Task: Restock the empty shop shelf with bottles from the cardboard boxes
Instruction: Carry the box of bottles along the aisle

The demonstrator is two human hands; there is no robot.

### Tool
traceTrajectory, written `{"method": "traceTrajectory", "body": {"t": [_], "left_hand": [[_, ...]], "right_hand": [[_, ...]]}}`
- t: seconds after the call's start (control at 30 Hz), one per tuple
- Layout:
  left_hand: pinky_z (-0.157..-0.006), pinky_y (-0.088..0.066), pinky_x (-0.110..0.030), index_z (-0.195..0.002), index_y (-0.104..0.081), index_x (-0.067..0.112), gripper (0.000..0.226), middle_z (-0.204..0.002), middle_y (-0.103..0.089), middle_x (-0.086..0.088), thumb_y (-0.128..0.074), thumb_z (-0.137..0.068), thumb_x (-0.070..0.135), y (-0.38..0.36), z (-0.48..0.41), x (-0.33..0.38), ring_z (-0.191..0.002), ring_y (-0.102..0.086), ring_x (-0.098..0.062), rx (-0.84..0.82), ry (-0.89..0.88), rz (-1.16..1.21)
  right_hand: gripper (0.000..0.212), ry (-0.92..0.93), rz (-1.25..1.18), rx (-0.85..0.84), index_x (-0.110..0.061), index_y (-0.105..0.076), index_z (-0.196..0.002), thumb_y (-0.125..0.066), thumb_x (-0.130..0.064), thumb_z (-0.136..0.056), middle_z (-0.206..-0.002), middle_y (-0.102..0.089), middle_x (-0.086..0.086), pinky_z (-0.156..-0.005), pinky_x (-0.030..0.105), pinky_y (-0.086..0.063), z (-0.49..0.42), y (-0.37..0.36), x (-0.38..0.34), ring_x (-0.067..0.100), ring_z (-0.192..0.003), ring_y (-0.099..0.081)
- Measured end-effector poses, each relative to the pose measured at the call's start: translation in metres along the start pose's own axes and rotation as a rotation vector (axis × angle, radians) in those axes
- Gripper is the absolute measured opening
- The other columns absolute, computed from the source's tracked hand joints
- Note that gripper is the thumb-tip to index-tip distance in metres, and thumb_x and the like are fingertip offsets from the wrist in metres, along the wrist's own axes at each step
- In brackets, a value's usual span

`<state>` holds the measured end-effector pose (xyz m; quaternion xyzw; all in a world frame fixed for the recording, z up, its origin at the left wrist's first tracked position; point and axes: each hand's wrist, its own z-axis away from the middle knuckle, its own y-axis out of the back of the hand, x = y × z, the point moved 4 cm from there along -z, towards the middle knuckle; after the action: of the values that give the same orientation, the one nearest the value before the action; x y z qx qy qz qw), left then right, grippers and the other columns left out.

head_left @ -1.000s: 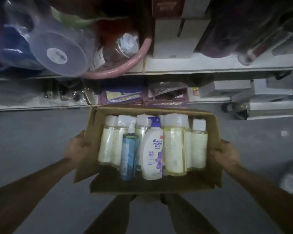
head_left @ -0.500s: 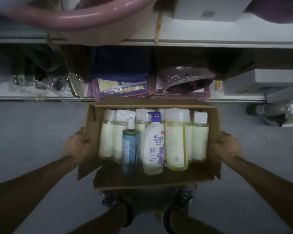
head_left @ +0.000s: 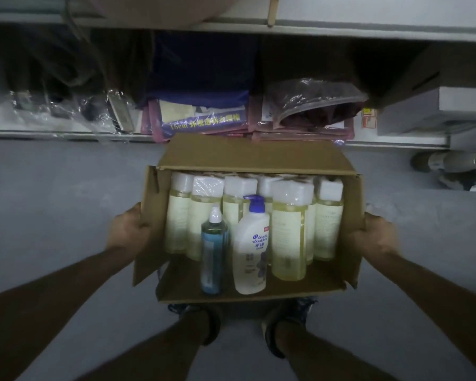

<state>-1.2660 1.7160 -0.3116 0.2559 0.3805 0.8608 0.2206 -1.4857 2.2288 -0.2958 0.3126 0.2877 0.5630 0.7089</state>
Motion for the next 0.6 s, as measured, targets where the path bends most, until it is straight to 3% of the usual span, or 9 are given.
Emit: {"method": "traceTrajectory", "body": {"t": [0.13,0.23,0.4,0.6], "left_hand": [[-0.085,-0.060,-0.051,-0.123,-0.068,0.005,0.029,-0.104,-0.072,-0.020,-0.069,-0.094,0.004,-0.013,0.006,-0.009,-0.097,-0.070,-0.045,-0.021,0.025,-0.004],[-0.075,-0.057,-0.044,-0.120,-0.070,0.007,0.028,-0.096,-0.070,-0.014,-0.070,-0.092,0.003,-0.015,-0.004,-0.013,-0.093,-0.071,-0.044,-0.009,0.037,0.007],[-0.083,-0.059,-0.047,-0.123,-0.070,0.008,0.033,-0.108,-0.074,-0.021,-0.074,-0.091,0.006,-0.015,-0.010,-0.010,-0.097,-0.071,-0.045,-0.010,0.030,-0.020],[-0.086,-0.060,-0.048,-0.127,-0.070,0.008,0.035,-0.112,-0.073,-0.022,-0.072,-0.091,0.008,-0.016,-0.013,-0.010,-0.103,-0.070,-0.045,-0.014,0.082,0.013]], "right_hand": [[0.008,-0.012,0.003,-0.044,-0.009,-0.067,-0.096,-0.063,-0.002,-0.094,-0.084,-0.068,0.012,-0.078,0.052,-0.064,-0.002,-0.015,0.010,0.031,-0.079,-0.069],[0.009,0.003,0.026,-0.057,-0.010,-0.066,-0.093,-0.063,-0.002,-0.092,-0.085,-0.068,0.012,-0.077,0.051,-0.064,-0.012,-0.018,0.007,0.032,-0.081,-0.068],[0.010,0.019,0.041,-0.032,-0.013,-0.065,-0.089,-0.063,-0.004,-0.091,-0.076,-0.062,0.004,-0.064,0.035,-0.053,-0.014,-0.018,0.008,0.021,-0.070,-0.061],[0.010,-0.014,0.017,-0.023,-0.012,-0.066,-0.092,-0.061,-0.003,-0.091,-0.083,-0.066,0.011,-0.076,0.048,-0.064,-0.019,-0.018,0.003,0.031,-0.080,-0.067]]}}
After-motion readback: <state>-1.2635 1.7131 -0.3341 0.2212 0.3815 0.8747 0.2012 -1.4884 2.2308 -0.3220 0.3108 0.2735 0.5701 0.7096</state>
